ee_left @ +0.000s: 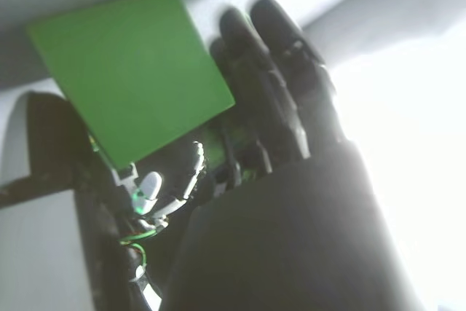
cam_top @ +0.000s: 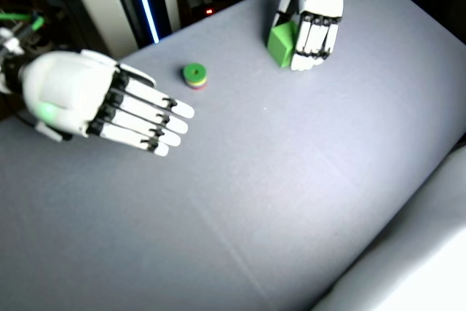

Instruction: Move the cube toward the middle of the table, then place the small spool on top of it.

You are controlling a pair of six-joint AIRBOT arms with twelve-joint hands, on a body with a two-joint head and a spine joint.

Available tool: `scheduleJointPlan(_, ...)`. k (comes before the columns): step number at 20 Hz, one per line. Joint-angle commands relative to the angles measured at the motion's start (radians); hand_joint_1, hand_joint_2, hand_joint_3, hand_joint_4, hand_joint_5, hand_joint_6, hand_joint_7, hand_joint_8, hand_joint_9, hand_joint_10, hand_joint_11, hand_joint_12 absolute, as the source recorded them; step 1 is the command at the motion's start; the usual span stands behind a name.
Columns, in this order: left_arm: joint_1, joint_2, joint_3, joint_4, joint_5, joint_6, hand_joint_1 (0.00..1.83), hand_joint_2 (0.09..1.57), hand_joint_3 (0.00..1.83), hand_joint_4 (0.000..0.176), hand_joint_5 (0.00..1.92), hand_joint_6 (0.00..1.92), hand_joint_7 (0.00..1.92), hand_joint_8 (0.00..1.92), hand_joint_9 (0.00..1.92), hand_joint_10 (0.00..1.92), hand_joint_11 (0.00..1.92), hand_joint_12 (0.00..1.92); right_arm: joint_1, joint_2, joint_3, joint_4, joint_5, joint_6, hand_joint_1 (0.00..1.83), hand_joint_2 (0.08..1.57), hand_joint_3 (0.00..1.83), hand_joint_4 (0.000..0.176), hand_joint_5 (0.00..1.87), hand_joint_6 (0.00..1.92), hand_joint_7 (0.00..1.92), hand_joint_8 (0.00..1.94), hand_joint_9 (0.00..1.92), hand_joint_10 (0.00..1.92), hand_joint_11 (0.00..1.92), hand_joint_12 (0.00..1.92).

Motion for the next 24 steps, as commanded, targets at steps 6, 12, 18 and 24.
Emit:
scheduleJointPlan(6,-0.115,-0.043,0.066,0.017,-0.139,-0.029,1.26,1.14,0.00,0.000,0.88,0.88,0.97,1.26,0.98,1.28,0.91,1.60,0.011,0.002,0.008,0.014,0.122,0.005,0.60,1.32,0.00,0.000,0.44,0.00,0.51,0.00,0.54,0.00,0.22,0.87)
scheduleJointPlan(12,-0.290,-0.186,0.234,0.084,-0.016,-0.135,1.24,1.14,0.00,0.000,0.90,0.93,0.95,1.22,0.97,0.72,0.71,1.28,0.017,-0.005,0.012,0.014,0.122,0.005,0.70,1.30,0.00,0.000,0.47,0.00,0.54,0.00,0.57,0.00,0.32,0.71)
scheduleJointPlan(18,-0.365,-0.323,0.347,0.106,0.089,-0.178,1.38,1.09,0.00,0.000,0.92,1.05,1.06,0.75,0.97,1.14,0.78,1.07,0.045,-0.024,0.023,-0.002,0.123,0.005,0.61,1.36,0.01,0.000,0.35,0.00,0.55,0.00,0.64,0.01,0.34,0.73)
scheduleJointPlan(24,-0.360,-0.350,0.377,0.098,0.151,-0.178,1.23,1.11,0.00,0.000,0.94,0.97,1.03,1.00,0.92,0.76,0.73,1.27,0.063,-0.032,0.029,-0.017,0.123,0.005,0.56,1.44,0.00,0.000,0.33,0.00,0.56,0.00,0.68,0.01,0.34,0.76)
